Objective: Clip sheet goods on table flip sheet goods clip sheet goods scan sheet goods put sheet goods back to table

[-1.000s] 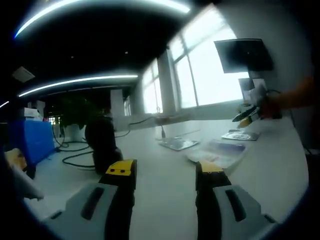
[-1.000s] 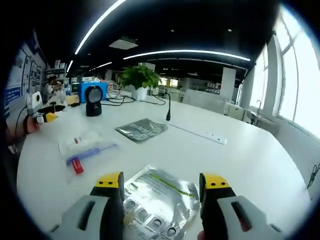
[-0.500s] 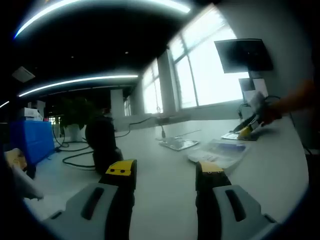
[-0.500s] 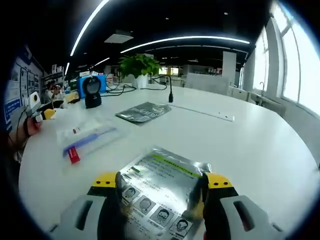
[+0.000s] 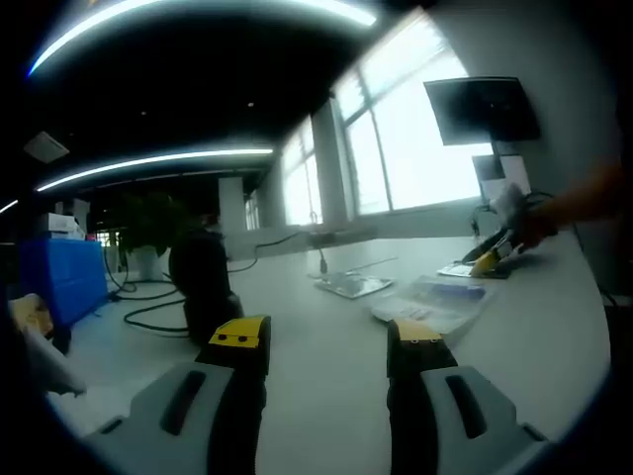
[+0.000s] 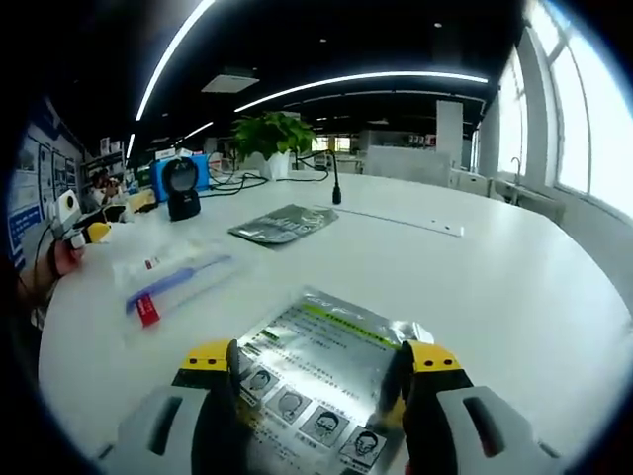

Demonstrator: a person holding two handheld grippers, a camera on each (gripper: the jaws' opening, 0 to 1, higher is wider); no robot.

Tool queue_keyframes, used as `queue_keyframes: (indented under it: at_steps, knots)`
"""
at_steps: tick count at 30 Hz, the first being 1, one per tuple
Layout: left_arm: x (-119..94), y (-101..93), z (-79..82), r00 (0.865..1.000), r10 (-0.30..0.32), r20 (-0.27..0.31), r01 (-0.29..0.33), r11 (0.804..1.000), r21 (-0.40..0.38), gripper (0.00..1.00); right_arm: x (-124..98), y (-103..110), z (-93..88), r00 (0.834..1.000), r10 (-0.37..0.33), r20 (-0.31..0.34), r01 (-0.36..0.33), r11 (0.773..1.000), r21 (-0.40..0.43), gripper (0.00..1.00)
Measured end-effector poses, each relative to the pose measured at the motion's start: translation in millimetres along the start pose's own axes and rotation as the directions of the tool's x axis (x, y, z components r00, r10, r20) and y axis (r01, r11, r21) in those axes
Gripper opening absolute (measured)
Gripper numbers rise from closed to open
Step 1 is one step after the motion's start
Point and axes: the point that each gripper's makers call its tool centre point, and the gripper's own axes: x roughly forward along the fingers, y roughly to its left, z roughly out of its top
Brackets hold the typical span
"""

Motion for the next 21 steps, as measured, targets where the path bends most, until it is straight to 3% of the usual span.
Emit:
queue_keyframes:
  at_steps: [11, 14, 16, 21]
  knots:
    - [0, 0.0, 0.4, 1.0, 0.0, 0.001, 0.0, 1.0, -0.002, 0.4, -1, 5, 0.6, 1.0, -0.001, -0.005, 0.001, 1.0, 0.007, 0.62]
    - [-1, 0.0, 0.3, 1.0, 0.0, 0.001, 0.0, 1.0, -0.002, 0.4, -2, 5, 3.5, 1.0, 0.0, -0.009, 0.001, 1.0, 0.02, 0.57]
    - [0, -0.1, 0.2, 1.0, -0.001, 0.0, 0.001, 1.0, -0.002, 0.4, -5, -3, 13.1, 0.999, -0.034, 0.034, 0.033, 0.998, 0.047, 0.53]
    - [0, -0.6, 0.1, 1.0, -0.003, 0.0, 0.003, 1.0, -0.001, 0.4, -10, -27, 20.6, 0.995, -0.091, 0.049, 0.088, 0.994, 0.064, 0.48]
